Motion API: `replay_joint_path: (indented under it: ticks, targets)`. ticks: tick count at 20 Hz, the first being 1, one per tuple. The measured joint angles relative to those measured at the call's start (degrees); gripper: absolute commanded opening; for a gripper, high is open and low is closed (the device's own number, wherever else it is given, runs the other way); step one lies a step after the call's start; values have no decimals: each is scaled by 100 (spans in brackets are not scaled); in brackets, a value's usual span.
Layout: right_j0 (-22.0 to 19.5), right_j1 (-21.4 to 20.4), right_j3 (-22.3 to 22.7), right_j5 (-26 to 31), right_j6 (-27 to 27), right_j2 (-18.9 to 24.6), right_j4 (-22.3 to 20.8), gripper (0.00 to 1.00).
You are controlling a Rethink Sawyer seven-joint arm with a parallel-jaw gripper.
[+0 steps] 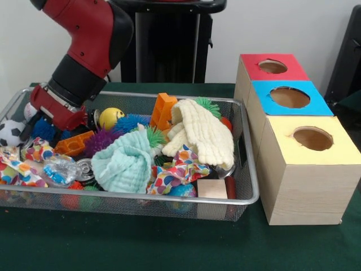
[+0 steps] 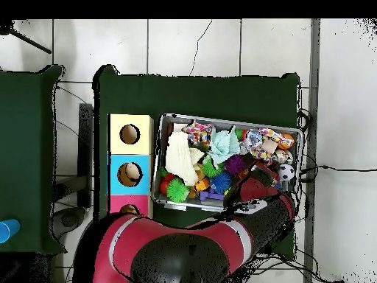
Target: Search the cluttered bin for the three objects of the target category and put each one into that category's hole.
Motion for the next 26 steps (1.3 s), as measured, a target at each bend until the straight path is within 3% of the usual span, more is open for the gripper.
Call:
replay_joint_path:
  ticks: [7,8,11,14,17,18,24,26]
  targets:
    - [-42,114,-2,-283,0,-34,76,100]
    - [-128,65,-29,-299,0,31,-109,0]
    - [-165,41,-38,-298,0,71,-181,0]
    - [-673,-336,-88,-146,0,673,-948,0]
    - [-1018,-665,-90,12,0,1093,-1306,0]
    - [-1256,-890,-71,216,0,1416,-1513,0]
    - [-1810,-1601,155,1231,0,2371,-1666,0]
    - [-2091,-1943,374,1783,0,2880,-1582,0]
